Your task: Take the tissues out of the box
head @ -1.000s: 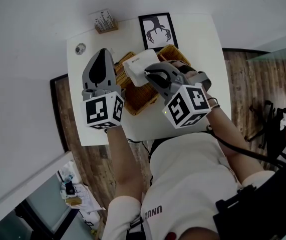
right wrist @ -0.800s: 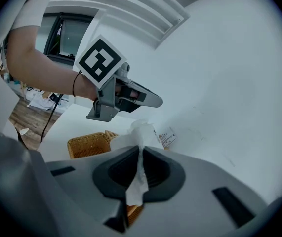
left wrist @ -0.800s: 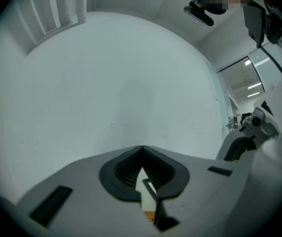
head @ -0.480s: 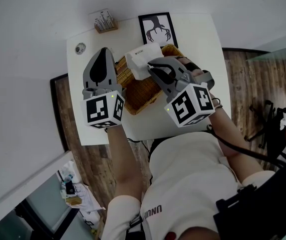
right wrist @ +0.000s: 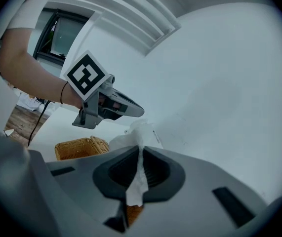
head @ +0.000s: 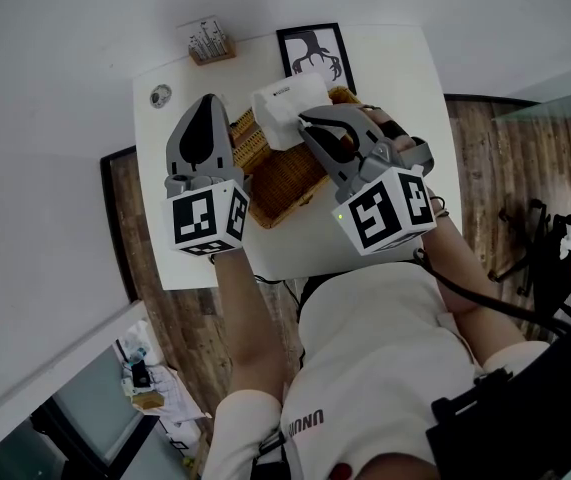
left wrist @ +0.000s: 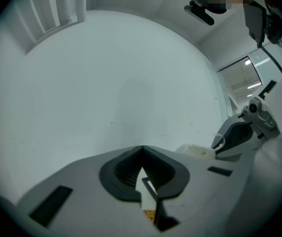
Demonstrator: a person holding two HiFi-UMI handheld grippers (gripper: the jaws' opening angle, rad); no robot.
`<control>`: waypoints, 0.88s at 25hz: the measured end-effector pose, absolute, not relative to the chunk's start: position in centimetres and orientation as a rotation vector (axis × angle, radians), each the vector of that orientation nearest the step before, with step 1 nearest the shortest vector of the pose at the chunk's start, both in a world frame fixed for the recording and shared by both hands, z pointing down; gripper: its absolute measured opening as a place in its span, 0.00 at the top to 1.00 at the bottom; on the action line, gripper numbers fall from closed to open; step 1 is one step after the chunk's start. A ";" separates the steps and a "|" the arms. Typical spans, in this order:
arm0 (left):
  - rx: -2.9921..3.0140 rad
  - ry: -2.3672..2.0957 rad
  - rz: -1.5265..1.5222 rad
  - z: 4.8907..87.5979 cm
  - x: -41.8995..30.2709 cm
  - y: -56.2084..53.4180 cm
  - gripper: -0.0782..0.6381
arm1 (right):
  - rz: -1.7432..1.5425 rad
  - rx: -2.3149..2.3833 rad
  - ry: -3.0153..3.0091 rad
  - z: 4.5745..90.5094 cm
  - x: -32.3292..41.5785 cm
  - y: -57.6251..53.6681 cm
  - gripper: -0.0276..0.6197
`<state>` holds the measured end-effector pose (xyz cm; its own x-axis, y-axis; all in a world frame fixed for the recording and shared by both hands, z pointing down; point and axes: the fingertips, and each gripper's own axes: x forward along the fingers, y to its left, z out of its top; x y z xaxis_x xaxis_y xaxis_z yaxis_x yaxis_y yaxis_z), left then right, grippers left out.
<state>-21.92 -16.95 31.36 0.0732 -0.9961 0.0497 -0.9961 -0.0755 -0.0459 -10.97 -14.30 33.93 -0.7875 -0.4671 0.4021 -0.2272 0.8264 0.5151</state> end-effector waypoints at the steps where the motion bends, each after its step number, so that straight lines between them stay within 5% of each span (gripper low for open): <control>1: 2.301 -2.136 0.108 31.4 -21.9 -17.0 0.87 | -0.613 0.517 -2.480 33.8 -10.9 -14.4 0.91; 22: 2.302 -2.133 0.110 31.5 -22.0 -17.1 0.87 | -0.646 0.572 -2.459 33.0 -10.3 -15.2 0.92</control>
<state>-21.98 -17.14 31.51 0.0747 -0.9958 0.0523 -0.9959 -0.0772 -0.0466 -10.33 -15.21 32.96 -0.7705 -0.5117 0.3801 -0.2590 0.7961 0.5469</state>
